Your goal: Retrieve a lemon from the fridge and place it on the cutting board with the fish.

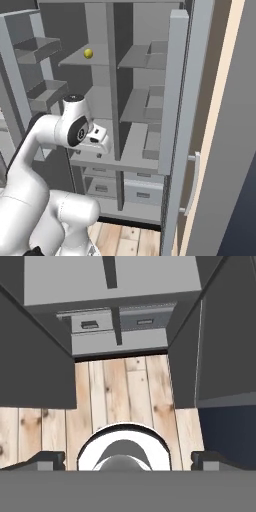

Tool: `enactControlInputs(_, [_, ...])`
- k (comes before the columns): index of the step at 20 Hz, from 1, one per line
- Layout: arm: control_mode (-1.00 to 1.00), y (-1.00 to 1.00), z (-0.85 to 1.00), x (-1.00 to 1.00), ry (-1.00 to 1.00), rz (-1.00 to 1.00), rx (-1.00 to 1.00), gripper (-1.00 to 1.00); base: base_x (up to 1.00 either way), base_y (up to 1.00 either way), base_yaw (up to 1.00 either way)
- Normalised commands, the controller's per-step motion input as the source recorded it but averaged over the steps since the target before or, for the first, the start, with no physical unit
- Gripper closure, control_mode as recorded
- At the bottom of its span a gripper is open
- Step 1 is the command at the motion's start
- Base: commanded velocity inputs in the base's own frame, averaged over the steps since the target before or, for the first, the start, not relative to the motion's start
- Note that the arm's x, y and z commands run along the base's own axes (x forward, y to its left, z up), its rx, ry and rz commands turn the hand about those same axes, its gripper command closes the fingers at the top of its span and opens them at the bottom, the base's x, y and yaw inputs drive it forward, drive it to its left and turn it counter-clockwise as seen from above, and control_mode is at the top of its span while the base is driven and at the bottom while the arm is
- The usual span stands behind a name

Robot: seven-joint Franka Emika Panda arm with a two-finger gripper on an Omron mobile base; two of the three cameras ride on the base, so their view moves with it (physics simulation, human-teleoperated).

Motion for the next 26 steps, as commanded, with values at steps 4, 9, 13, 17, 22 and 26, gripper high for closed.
enactControlInputs(4, [-1.00, -0.01, 0.00, -0.13, 0.00, 0.00, 0.00, -1.00, 0.00, 0.00, 0.00])
enactControlInputs(9, [-1.00, 0.00, 0.69, -0.31, -0.01, 0.00, 0.00, -1.00, 0.00, 0.00, 0.00])
enactControlInputs(13, [-1.00, 0.00, 0.71, -0.41, 0.00, 0.00, 0.00, -1.00, 0.00, 0.00, 0.00])
enactControlInputs(17, [-1.00, 0.00, 0.28, -0.84, 0.00, 0.00, 0.00, -1.00, 0.00, 0.00, 0.00])
enactControlInputs(22, [-1.00, 0.00, 0.00, -0.96, 0.00, -0.01, 0.00, -1.00, 0.00, 0.00, 0.00])
enactControlInputs(26, [-1.00, 0.00, 0.00, -0.32, -0.01, 0.00, 0.00, -1.00, 0.00, 0.00, 0.00])
